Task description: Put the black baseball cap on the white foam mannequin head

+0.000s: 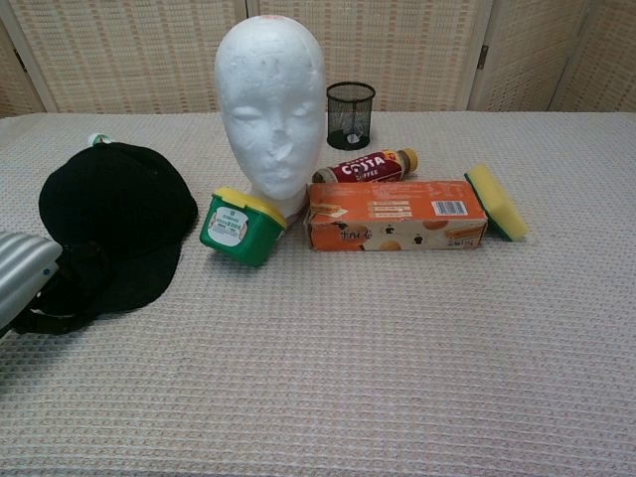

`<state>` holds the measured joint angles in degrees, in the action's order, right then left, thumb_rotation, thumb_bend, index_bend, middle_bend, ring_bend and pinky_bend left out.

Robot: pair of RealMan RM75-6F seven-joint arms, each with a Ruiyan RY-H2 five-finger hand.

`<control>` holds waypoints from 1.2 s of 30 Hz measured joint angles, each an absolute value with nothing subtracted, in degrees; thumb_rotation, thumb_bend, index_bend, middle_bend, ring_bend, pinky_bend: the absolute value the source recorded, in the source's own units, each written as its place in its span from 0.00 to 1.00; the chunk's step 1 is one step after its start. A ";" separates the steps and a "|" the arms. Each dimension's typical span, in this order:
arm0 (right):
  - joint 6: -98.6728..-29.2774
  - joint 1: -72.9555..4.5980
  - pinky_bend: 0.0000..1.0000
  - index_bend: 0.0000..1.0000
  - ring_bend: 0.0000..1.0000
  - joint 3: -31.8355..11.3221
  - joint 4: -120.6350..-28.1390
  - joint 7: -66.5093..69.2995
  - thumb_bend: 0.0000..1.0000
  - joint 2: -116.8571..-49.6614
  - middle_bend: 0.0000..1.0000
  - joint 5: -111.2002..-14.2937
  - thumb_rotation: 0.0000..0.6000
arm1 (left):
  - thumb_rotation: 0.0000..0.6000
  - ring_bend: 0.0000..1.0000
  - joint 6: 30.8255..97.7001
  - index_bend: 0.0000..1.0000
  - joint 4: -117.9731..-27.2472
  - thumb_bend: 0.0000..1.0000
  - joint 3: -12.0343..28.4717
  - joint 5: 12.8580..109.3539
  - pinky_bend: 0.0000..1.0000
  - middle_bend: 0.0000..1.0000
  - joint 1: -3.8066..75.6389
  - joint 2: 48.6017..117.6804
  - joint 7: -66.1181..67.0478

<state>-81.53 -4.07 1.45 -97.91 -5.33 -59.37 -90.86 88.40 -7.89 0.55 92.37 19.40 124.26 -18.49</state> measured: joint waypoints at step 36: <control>-78.65 -4.89 0.00 0.00 0.00 4.15 -100.41 -3.94 0.04 -57.40 0.00 -93.49 1.00 | 1.00 1.00 101.93 0.74 -13.27 0.48 7.05 85.81 1.00 1.00 25.39 116.01 -20.65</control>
